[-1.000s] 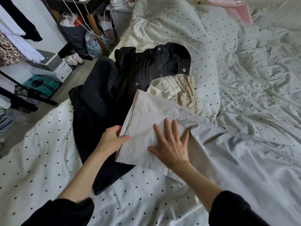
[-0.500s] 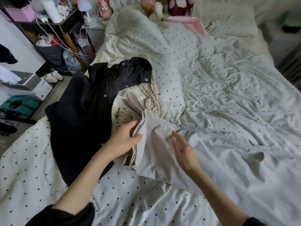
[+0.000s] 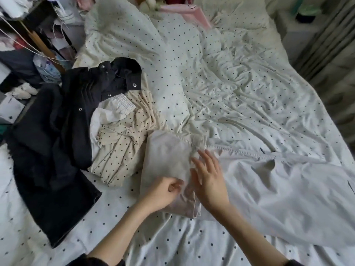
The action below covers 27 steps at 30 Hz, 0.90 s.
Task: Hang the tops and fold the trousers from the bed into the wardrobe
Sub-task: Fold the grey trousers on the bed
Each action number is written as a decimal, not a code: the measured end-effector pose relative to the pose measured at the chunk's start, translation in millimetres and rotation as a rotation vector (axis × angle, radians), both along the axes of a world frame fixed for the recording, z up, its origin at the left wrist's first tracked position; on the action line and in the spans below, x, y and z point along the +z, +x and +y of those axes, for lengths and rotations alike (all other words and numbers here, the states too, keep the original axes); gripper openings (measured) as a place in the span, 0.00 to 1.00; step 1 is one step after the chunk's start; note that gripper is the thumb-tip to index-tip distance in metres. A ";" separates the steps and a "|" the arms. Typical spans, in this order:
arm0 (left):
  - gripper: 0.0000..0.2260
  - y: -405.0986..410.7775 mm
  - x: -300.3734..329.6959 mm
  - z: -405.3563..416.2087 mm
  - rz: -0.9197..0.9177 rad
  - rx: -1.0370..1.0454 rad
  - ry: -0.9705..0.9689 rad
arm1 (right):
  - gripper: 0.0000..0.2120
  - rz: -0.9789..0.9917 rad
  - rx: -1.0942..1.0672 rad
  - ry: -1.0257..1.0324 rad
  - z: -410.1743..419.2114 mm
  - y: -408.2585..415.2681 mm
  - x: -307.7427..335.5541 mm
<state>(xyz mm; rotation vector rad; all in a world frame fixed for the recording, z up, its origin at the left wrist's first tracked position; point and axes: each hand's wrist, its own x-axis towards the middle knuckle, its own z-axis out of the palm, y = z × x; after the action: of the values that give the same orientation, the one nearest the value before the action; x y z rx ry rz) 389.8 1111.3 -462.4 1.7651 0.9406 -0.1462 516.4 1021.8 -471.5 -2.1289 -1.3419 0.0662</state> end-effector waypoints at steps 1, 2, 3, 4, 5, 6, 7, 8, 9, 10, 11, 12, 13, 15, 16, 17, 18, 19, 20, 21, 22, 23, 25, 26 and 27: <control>0.11 -10.6 -3.7 9.6 0.008 0.097 0.084 | 0.18 -0.078 0.056 -0.042 4.4 -8.4 -4.1; 0.11 -20.9 -8.0 19.9 0.031 0.193 0.182 | 0.18 -0.134 0.103 -0.097 9.3 -15.7 -10.1; 0.11 -31.4 -11.5 30.7 0.043 0.278 0.259 | 0.19 -0.180 0.133 -0.168 13.0 -21.9 -17.6; 0.11 -38.2 -14.3 40.1 0.060 0.339 0.294 | 0.21 -0.222 0.141 -0.246 13.8 -23.8 -27.0; 0.12 -43.7 -18.6 48.2 0.081 0.372 0.288 | 0.21 -0.242 0.137 -0.331 13.1 -24.3 -36.9; 0.14 -47.2 -23.4 54.7 0.112 0.380 0.235 | 0.22 -0.249 0.128 -0.398 11.0 -21.9 -45.1; 0.15 -49.4 -27.7 58.8 0.132 0.382 0.159 | 0.22 -0.238 0.118 -0.452 7.1 -19.2 -52.3; 0.16 -50.3 -28.8 61.0 0.144 0.389 0.082 | 0.22 -0.235 0.107 -0.470 2.7 -14.9 -57.0; 0.17 -50.6 -29.6 62.0 0.131 0.408 0.012 | 0.22 -0.226 0.102 -0.491 -0.9 -12.0 -58.6; 0.18 -50.7 -29.1 63.6 0.109 0.438 -0.054 | 0.23 -0.234 0.100 -0.493 -3.1 -10.5 -59.4; 0.19 -50.3 -29.1 65.6 0.082 0.467 -0.111 | 0.23 -0.244 0.101 -0.489 -4.6 -9.7 -59.0; 0.20 -49.7 -28.0 66.8 0.070 0.476 -0.156 | 0.23 -0.258 0.102 -0.470 -5.7 -9.4 -59.3; 0.21 -48.8 -27.3 67.4 0.059 0.472 -0.195 | 0.24 -0.263 0.105 -0.466 -7.4 -8.7 -57.6; 0.17 -45.7 -23.2 67.9 0.023 0.451 -0.254 | 0.25 -0.273 0.112 -0.457 -11.3 -6.7 -56.6; 0.13 -44.1 -21.8 68.2 -0.001 0.443 -0.269 | 0.25 -0.286 0.108 -0.450 -14.1 -5.3 -58.8; 0.11 -44.0 -17.9 68.6 -0.035 0.450 -0.283 | 0.25 -0.283 0.113 -0.454 -14.7 -4.8 -59.1; 0.12 -44.2 -13.5 69.8 -0.065 0.460 -0.302 | 0.26 -0.283 0.115 -0.446 -13.7 -3.9 -60.3; 0.13 -44.9 -7.0 68.1 -0.090 0.475 -0.333 | 0.26 -0.269 0.118 -0.445 -14.6 -3.9 -61.5; 0.14 -45.4 0.0 68.0 -0.109 0.472 -0.347 | 0.26 -0.264 0.119 -0.443 -13.9 -4.0 -62.2; 0.15 -45.4 10.5 65.6 -0.116 0.455 -0.347 | 0.26 -0.246 0.120 -0.464 -15.7 -5.0 -58.9; 0.15 -44.4 20.0 64.1 -0.112 0.426 -0.339 | 0.25 -0.236 0.119 -0.472 -16.5 -4.9 -56.5; 0.15 -41.7 32.0 62.0 -0.101 0.403 -0.321 | 0.25 -0.204 0.126 -0.478 -18.4 -4.1 -51.7; 0.17 -32.0 56.6 56.3 -0.090 0.357 -0.283 | 0.24 -0.120 0.135 -0.461 -23.6 -0.8 -43.3; 0.20 -24.3 67.7 51.6 -0.100 0.344 -0.269 | 0.23 -0.090 0.137 -0.437 -28.5 2.3 -39.6; 0.21 -12.7 79.7 42.9 -0.124 0.326 -0.261 | 0.23 -0.050 0.132 -0.393 -36.6 8.3 -32.3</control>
<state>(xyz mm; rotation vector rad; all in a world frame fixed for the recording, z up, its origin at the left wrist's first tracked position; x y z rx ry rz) 377.2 1154.2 -382.7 1.3476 1.0539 0.0489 524.7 985.2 -503.9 -2.3680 -1.6046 0.3593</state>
